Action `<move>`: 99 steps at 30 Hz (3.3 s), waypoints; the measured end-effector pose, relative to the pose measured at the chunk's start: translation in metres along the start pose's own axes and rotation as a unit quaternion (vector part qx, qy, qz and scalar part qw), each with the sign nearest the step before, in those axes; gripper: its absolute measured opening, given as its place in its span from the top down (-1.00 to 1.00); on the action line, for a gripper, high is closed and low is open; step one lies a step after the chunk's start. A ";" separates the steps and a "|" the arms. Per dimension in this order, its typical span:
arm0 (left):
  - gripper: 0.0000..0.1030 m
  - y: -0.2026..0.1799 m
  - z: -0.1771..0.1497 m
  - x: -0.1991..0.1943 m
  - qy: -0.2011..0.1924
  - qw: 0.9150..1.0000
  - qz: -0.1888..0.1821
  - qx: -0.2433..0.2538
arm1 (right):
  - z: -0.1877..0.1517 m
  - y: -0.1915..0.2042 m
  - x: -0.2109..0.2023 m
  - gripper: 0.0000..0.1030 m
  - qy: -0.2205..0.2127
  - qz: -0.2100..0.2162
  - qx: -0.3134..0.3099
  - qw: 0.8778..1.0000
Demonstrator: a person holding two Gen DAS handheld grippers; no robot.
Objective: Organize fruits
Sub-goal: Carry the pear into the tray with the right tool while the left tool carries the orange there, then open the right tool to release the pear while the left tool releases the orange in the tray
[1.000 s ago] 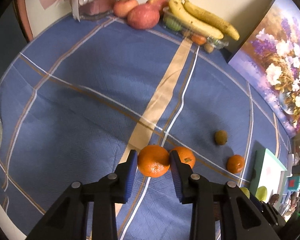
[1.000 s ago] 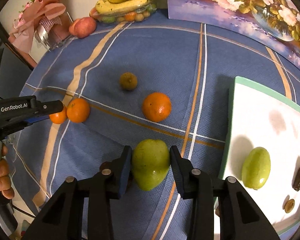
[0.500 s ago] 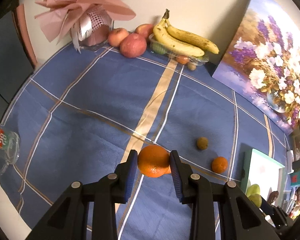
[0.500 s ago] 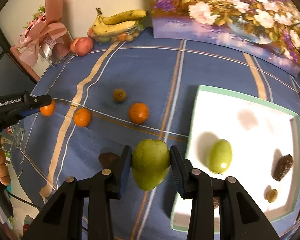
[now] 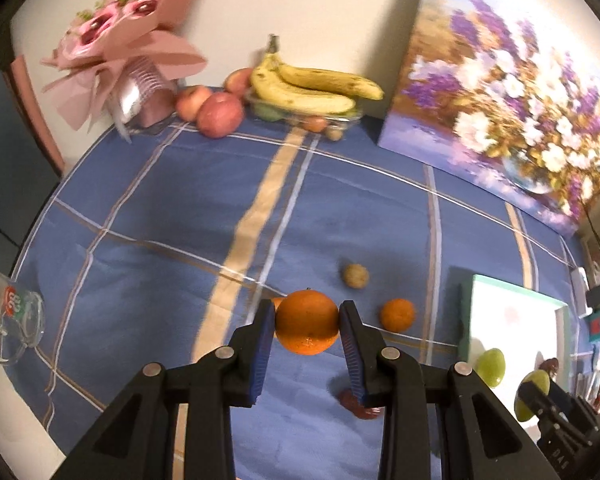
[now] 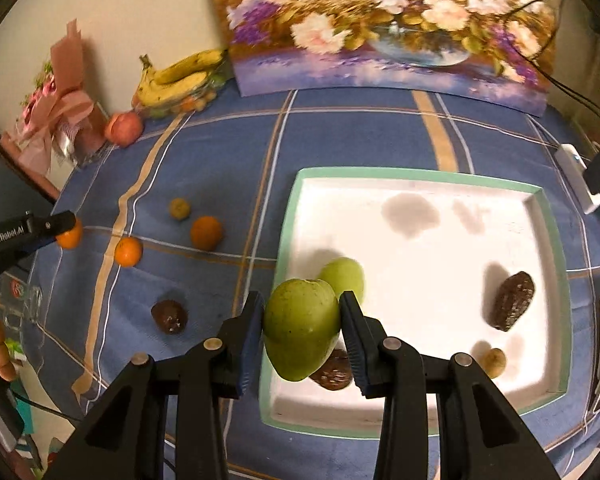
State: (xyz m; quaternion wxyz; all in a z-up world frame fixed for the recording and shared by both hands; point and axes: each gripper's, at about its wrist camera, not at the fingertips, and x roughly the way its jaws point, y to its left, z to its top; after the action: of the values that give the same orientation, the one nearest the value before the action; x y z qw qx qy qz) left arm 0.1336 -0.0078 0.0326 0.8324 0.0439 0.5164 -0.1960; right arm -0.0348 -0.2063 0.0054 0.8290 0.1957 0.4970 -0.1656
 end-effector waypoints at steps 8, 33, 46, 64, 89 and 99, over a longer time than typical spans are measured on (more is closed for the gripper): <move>0.32 -0.047 -0.010 -0.003 0.008 0.998 -0.039 0.040 | 0.003 -0.031 -0.020 0.22 -0.021 -0.018 0.032 0.999; 0.32 -0.199 -0.072 0.000 0.052 0.970 -0.098 0.216 | -0.008 -0.137 -0.067 0.22 -0.065 -0.045 0.160 0.984; 0.32 -0.209 -0.082 0.013 0.069 0.967 -0.088 0.228 | -0.008 -0.138 -0.069 0.22 -0.066 -0.042 0.156 0.985; 0.32 -0.204 -0.103 0.067 0.142 0.963 -0.051 0.226 | -0.023 -0.128 0.015 0.22 0.054 -0.047 0.132 0.989; 0.20 -0.194 -0.084 0.058 0.133 0.966 -0.065 0.211 | -0.028 -0.129 0.034 0.21 0.085 -0.058 0.123 0.987; 0.19 -0.176 -0.065 0.030 0.092 0.976 -0.076 0.185 | -0.015 -0.121 0.001 0.21 0.030 -0.059 0.115 0.991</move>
State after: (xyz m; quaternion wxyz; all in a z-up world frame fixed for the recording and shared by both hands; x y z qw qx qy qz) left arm 0.0253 -0.1603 -0.0014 0.7415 0.1753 0.5477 -0.3458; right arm -0.1030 -0.3044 -0.0218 0.7742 0.2653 0.5101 -0.2647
